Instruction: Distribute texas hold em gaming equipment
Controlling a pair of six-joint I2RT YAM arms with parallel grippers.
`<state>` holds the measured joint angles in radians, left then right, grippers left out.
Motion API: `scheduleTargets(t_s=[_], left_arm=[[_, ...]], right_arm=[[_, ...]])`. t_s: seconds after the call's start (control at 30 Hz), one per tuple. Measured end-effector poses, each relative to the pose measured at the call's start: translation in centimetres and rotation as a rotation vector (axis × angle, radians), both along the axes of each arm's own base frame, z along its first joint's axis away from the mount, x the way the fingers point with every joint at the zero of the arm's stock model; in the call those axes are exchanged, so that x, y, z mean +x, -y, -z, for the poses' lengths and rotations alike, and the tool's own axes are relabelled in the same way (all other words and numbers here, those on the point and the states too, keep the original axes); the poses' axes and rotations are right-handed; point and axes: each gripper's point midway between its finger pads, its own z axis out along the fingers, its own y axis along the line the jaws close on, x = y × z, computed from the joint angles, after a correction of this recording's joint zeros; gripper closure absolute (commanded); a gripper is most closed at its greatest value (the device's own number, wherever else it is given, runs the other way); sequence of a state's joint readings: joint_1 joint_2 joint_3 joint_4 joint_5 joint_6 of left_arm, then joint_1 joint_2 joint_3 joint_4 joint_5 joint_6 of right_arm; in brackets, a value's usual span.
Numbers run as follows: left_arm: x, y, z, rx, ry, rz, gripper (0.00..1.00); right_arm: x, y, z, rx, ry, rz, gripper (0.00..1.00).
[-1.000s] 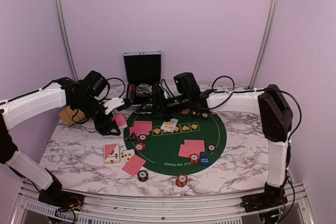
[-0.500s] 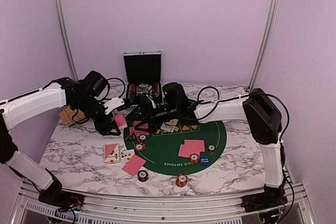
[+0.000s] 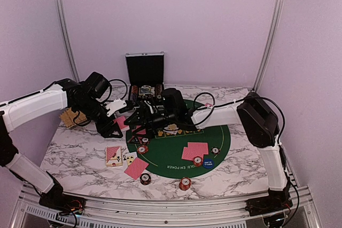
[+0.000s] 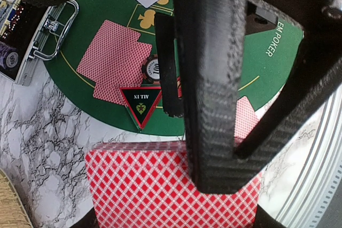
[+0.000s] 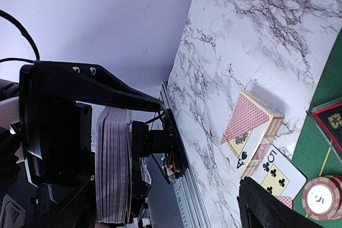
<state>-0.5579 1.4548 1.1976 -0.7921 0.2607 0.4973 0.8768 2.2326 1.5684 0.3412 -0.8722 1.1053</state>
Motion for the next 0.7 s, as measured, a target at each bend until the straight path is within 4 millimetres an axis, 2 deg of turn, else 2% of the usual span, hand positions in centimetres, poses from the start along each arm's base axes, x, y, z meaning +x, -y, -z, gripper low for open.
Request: scheduleTargets(t_s=[0.47, 0.7], left_arm=[[0.2, -0.2, 0.6, 0.021, -0.006, -0.003, 1.0], [0.3, -0.2, 0.9, 0.031, -0.007, -0.005, 1.0]], right_arm=[[-0.6, -1.1, -0.9, 0.027, -0.01, -0.028, 0.11], [-0.9, -2.6, 0.3, 0.03, -0.044, -0.048, 0.11]])
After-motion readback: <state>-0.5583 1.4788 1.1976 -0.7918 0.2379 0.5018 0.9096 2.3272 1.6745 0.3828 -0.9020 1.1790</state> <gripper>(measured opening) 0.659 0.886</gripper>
